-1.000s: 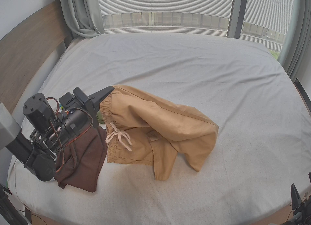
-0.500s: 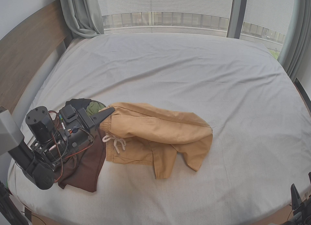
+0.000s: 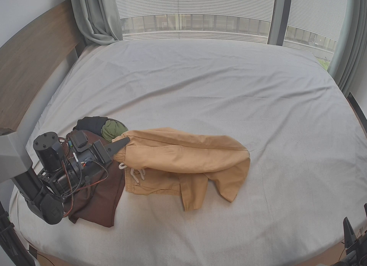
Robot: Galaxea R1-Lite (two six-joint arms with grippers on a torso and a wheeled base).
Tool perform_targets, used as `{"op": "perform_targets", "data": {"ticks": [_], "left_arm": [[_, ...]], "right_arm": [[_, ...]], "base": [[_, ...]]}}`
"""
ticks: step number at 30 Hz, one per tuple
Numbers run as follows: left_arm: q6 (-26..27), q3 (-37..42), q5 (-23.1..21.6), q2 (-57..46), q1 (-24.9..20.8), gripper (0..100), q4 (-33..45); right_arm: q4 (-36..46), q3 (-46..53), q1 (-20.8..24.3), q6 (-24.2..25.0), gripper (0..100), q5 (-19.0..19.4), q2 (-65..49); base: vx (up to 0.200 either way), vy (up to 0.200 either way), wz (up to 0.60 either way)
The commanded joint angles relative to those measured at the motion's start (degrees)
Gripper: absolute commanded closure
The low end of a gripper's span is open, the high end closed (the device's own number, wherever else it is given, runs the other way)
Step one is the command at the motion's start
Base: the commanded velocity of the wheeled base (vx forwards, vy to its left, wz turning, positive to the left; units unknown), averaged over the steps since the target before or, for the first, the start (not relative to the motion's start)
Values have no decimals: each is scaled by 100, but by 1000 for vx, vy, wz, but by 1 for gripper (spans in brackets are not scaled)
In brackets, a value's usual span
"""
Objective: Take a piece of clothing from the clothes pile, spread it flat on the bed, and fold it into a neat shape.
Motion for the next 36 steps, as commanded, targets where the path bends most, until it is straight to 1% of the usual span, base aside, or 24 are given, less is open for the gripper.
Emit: {"op": "perform_targets", "data": {"ticks": [1,4,5,6,7,8,9,11,24,27,28,29,30,31,33,34,35,36], "left_arm": [[690,173,-69,279,137,100,-1],[1402,269,-78,402,278,100,-1],[1507,269,-78,428,304,100,-1],[1832,278,-78,490,392,100,-1],[2008,287,-78,525,436,100,-1],[2008,287,-78,525,436,100,-1],[2404,313,-69,665,497,100,-1],[2588,340,-60,744,497,100,-1],[2623,313,-34,753,374,100,-10],[2623,322,-25,727,269,100,-10],[2615,313,-25,709,260,100,-10],[2615,322,-25,709,234,100,-10],[2615,322,-25,709,234,100,-10],[2606,313,-25,709,199,100,-10],[2615,313,-25,727,181,100,-10],[2615,322,-25,727,181,100,-10],[2606,313,-16,727,181,100,-10],[2615,313,-16,727,181,100,-10]], "right_arm": [[-1,101,-10,-8,0,-2,-84],[-1,101,-1,-8,0,-2,-93],[-1,101,-1,-8,0,-2,-93],[7,101,-1,-8,0,7,-93],[7,101,-1,9,0,7,-93],[7,101,-1,9,0,7,-93],[-10,101,-1,80,0,-2,-93],[-10,101,-1,80,0,-2,-93],[-19,101,-10,62,0,-11,-93],[-107,48,-10,97,0,-46,-84],[-230,-145,-10,106,0,-72,-93],[-335,-620,-1,124,0,-72,-22],[-335,-620,-1,124,0,-72,-22],[-327,-1806,25,133,0,-11,523],[-274,-2342,113,150,0,86,1164],[-283,-2421,157,159,0,130,1314],[-335,-2536,438,361,0,350,1779],[-362,-2562,632,607,0,464,2052]], "base": [[0,0,0],[0,0,0],[0,0,0],[0,0,0],[0,0,0],[0,0,0],[0,0,0],[0,0,0],[0,0,0],[0,0,0],[0,0,0],[0,0,0],[0,0,0],[0,0,0],[0,0,0],[0,0,0],[0,0,0],[0,0,0]]}}
